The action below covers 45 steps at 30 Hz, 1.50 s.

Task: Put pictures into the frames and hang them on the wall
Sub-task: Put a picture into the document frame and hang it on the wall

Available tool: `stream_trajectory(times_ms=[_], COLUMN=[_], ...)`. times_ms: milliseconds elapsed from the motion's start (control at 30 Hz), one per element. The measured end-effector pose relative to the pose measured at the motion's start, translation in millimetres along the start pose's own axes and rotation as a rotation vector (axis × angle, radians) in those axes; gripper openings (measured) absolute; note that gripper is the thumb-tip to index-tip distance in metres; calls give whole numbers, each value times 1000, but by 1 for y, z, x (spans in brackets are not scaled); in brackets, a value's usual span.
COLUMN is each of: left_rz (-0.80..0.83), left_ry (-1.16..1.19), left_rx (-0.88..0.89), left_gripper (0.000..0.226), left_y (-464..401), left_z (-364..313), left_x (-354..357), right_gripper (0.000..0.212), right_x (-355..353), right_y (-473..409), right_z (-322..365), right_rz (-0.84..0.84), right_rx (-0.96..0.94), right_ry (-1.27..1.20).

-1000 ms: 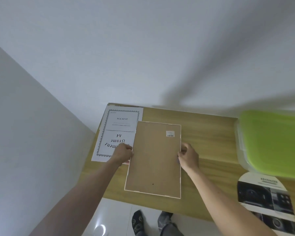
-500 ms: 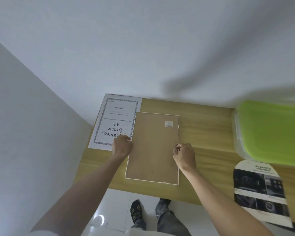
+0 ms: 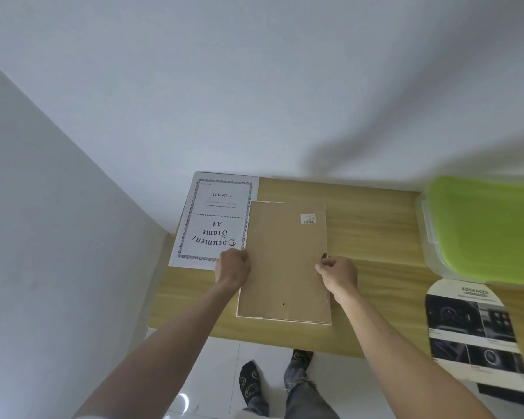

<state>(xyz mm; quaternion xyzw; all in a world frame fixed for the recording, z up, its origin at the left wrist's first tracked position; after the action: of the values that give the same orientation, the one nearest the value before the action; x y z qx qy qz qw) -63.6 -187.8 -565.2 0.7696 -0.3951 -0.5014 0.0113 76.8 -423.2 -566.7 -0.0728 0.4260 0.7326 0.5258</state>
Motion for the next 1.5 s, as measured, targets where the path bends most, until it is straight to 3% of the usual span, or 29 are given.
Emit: stream_trajectory(times_ms=[167, 267, 367, 533, 700, 800, 1033, 1167, 1367, 1500], left_rz=[2, -6, -31, -15, 77, 128, 167, 186, 215, 190], left_ry=[-34, 73, 266, 302, 260, 213, 162, 112, -1, -112], left_rx=[51, 57, 34, 128, 204, 252, 258, 242, 218, 156], left_gripper=[15, 10, 33, 14, 13, 15, 7, 40, 55, 33], left_y=[4, 7, 14, 19, 25, 30, 42, 51, 67, 74], left_z=[-2, -1, 0, -14, -52, -81, -147, -169, -186, -186], left_x=[2, 2, -4, -10, 7, 29, 83, 110, 149, 168], right_gripper=[5, 10, 12, 7, 16, 6, 45, 56, 63, 63], right_x=[-4, -6, -8, -23, -65, -91, -144, -157, -154, -149], right_y=[-3, -8, -8, 0, 17, 13, -13, -28, -50, -56], right_z=[-4, -9, -11, -10, -13, -26, -59, -72, -85, -90], right_rz=[39, 61, 73, 37, -69, -78, -110, -80, -19, -18], right_rx=[19, 50, 70, 55, -43, -37, -59, -90, -151, -189], right_ry=[-114, -200, -261, -289, -137, -64, 130, 177, 328, 425])
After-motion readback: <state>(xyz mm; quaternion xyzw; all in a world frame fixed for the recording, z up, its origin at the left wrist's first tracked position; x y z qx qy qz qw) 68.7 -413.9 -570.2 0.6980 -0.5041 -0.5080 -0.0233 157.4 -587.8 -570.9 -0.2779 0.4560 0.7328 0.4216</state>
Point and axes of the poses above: each hand's wrist, its own y-axis away from the middle knuckle, its own x-axis out of the palm, z = x × y, the point moved 6 cm from there along -y, towards the middle knuckle, and after that the axes turned 1 degree about x, right-handed, at the moved point
